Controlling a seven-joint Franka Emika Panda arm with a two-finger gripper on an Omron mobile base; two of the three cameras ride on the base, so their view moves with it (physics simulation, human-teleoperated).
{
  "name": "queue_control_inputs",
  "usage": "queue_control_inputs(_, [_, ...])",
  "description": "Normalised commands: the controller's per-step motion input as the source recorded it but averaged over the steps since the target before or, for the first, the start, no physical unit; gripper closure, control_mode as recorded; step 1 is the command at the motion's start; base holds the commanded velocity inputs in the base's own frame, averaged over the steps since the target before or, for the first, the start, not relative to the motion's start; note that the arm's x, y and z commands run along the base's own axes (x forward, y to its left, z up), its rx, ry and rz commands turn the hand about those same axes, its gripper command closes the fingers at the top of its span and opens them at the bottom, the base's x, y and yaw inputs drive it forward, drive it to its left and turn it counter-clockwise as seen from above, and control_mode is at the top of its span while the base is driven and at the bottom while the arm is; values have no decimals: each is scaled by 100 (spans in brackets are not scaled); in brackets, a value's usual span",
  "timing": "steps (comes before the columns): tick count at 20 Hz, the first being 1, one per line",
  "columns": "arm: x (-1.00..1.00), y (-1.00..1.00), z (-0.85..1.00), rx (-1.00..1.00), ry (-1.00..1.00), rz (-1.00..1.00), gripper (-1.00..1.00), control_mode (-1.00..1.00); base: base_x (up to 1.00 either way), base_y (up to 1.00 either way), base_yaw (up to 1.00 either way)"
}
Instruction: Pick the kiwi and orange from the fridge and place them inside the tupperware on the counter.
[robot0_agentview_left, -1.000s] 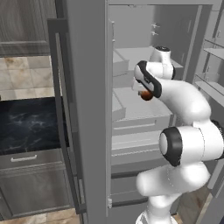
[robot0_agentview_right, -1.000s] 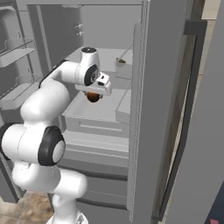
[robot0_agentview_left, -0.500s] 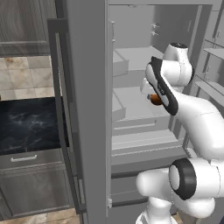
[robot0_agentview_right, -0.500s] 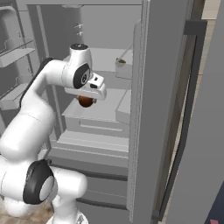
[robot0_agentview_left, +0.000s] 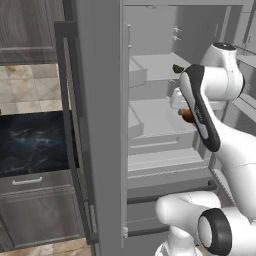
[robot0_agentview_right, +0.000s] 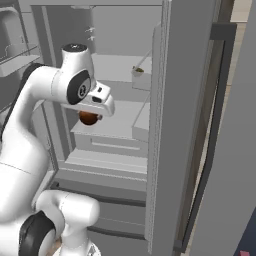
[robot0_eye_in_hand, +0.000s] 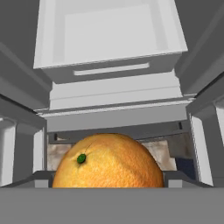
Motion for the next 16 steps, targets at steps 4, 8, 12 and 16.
queue_control_inputs(4, [-57, 0, 23, 0, 0, 0, 100, -100, 0, 0, 0])
queue_control_inputs(8, [-58, 0, 1, 2, 0, 0, 100, -100, 0, 0, 0])
queue_control_inputs(12, [-74, 0, 0, 3, -11, 0, 100, -100, 0, 0, 0])
queue_control_inputs(16, [-22, 0, 0, 0, -12, 0, 100, 100, -74, 4, 0])
